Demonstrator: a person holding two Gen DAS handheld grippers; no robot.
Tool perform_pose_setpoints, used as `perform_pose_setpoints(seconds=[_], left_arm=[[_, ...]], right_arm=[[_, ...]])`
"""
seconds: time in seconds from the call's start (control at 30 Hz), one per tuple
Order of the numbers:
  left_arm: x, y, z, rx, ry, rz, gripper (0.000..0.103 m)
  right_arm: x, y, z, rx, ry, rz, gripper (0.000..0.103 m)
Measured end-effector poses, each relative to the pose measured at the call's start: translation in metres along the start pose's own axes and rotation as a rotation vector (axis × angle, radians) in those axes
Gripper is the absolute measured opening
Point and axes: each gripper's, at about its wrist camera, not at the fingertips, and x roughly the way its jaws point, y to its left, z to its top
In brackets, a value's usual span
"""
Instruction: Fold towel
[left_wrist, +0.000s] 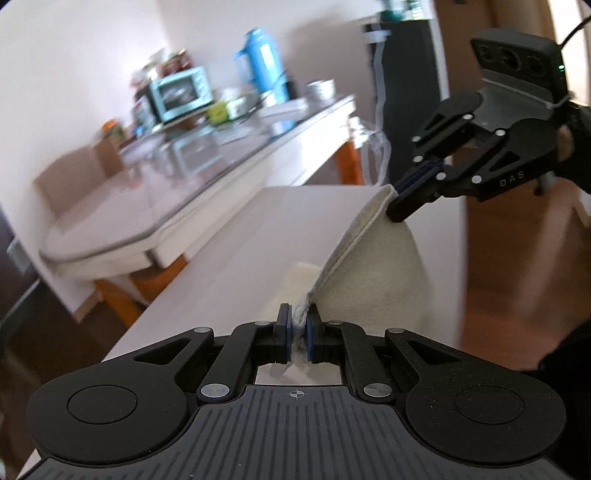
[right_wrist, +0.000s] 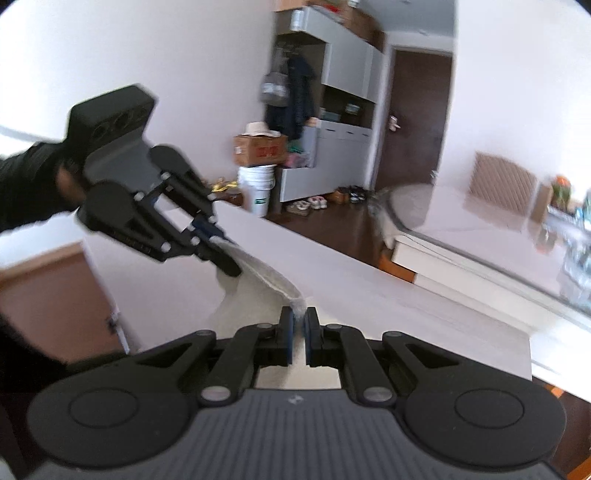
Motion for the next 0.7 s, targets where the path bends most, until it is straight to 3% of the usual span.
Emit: perform_pose_setpoints(seconds=[0.13, 0.3, 0.47, 0.7], left_arm=[[0.042, 0.024, -0.001, -0.053, 0.070, 0.024, 0.008], [0.061, 0.034, -0.009, -0.072, 0.072, -0.003, 0.008], [0.059, 0.033, -0.012, -0.054, 0.053, -0.021, 0.008], [0.058, 0.030, -0.016, -0.029, 0.027, -0.048, 0.008]], right_arm=[[0.032, -0.034, -0.005, 0.089, 0.041, -0.004, 0.006], [0.057, -0.054, -0.017, 0.164, 0.078, 0.004, 0.007], [0.063, -0.065, -0.026, 0.230, 0.050, 0.027, 0.031], [0.068, -0.070, -0.027, 0.265, 0.041, 0.060, 0.033]])
